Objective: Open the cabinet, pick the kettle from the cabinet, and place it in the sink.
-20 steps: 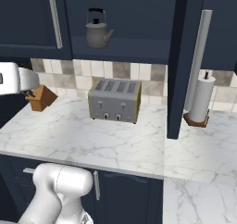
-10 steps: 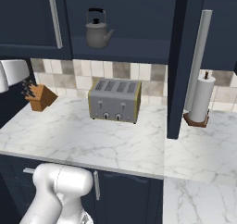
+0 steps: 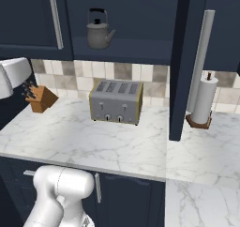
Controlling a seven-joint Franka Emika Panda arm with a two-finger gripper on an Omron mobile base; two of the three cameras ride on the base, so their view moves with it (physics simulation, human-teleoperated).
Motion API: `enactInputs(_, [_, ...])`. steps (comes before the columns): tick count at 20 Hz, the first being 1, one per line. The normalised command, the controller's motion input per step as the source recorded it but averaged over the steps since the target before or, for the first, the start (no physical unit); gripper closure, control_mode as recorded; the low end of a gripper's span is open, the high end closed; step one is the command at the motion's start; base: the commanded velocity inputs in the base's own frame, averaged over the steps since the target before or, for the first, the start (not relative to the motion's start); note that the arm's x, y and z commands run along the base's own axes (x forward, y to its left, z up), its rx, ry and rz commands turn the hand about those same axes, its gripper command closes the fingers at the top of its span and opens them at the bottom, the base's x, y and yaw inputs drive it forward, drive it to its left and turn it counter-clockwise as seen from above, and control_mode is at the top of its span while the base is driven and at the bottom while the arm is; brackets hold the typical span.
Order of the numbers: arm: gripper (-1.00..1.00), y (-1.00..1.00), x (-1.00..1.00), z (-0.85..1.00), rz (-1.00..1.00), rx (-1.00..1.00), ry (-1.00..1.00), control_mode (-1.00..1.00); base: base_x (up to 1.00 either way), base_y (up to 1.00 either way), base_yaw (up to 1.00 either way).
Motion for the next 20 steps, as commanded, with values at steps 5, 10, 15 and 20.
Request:
enactInputs(5, [-1.00,0.16,0.12,0.02,0.00,0.05,-0.17,-1.00,0.00,0.00,0.00])
enactInputs(10, [-1.00,0.26,0.04,0.01,-0.01,0.03,-0.10,-1.00,0.00,0.00,0.00])
enactInputs(15, [-1.00,0.19,0.03,0.01,-0.03,0.06,-0.06,-1.00,0.00,0.00,0.00])
enactInputs(20, [-1.00,0.07,0.21,0.00,-0.05,0.08,0.00,-1.00,0.00,0.00,0.00])
